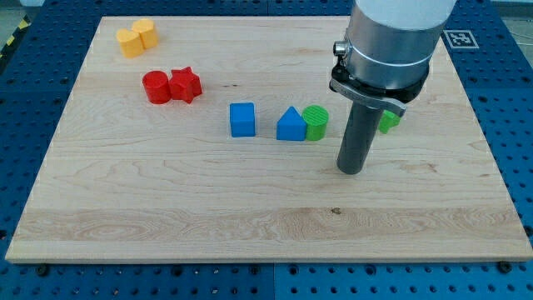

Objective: Push the green circle towards top

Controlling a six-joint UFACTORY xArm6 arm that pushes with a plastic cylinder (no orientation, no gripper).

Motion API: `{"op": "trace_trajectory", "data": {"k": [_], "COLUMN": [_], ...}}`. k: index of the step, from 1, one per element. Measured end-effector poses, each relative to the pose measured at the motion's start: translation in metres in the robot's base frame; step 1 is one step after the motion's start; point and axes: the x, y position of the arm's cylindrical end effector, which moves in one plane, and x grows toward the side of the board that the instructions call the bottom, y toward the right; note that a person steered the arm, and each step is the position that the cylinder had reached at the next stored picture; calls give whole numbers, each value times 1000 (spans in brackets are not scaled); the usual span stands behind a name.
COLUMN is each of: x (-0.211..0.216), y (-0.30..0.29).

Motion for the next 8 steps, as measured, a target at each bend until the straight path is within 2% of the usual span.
{"op": "trace_trajectory", "data": {"k": [3, 6, 8], "x": [-26, -84, -96], "y": [-35, -48, -99]}}
